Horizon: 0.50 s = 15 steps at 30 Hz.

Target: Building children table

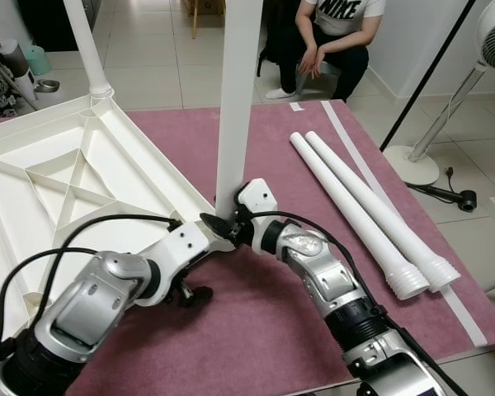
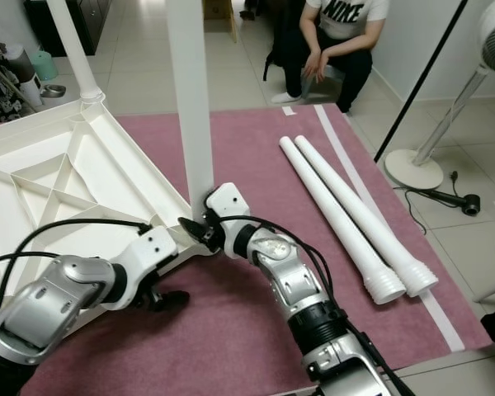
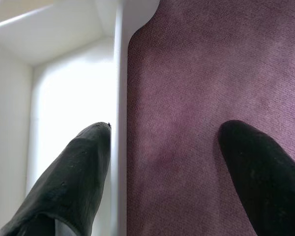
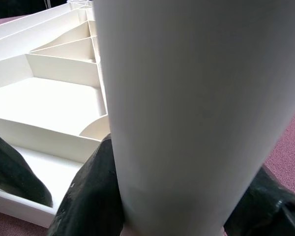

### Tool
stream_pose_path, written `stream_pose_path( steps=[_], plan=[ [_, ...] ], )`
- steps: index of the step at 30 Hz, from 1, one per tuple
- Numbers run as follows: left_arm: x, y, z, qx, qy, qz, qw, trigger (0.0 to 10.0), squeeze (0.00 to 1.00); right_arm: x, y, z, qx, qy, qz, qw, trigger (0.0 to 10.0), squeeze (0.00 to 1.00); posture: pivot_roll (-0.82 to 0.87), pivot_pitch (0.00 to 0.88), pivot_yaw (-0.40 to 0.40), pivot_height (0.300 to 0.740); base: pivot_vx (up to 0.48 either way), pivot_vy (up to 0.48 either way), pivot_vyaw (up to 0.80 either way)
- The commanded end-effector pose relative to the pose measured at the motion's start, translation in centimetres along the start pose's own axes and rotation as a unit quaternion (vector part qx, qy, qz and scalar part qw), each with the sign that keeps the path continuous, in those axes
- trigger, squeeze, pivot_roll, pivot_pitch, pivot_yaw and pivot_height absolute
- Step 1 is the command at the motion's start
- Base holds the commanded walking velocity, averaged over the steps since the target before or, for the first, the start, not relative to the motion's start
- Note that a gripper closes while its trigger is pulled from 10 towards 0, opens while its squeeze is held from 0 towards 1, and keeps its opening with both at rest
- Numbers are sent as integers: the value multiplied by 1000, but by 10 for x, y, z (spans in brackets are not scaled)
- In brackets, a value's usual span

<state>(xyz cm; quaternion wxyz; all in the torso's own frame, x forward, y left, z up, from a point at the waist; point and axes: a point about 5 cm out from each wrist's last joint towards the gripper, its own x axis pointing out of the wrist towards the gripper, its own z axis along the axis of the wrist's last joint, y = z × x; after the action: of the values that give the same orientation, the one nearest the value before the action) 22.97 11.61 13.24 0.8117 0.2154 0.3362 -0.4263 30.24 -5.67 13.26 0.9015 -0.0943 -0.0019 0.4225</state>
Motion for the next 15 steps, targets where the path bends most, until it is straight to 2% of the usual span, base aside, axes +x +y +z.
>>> stream_pose_path(
  steps=[1,15],
  plan=[
    [-11,-13,48,224,-219,-4,949,10000,0,-4,-6,10,-42,-19,-10,999,10000,0,96,0,-4,740,0,0,0],
    [-11,-13,48,224,-219,-4,949,10000,0,-4,-6,10,-42,-19,-10,999,10000,0,96,0,-4,740,0,0,0]
  ],
)
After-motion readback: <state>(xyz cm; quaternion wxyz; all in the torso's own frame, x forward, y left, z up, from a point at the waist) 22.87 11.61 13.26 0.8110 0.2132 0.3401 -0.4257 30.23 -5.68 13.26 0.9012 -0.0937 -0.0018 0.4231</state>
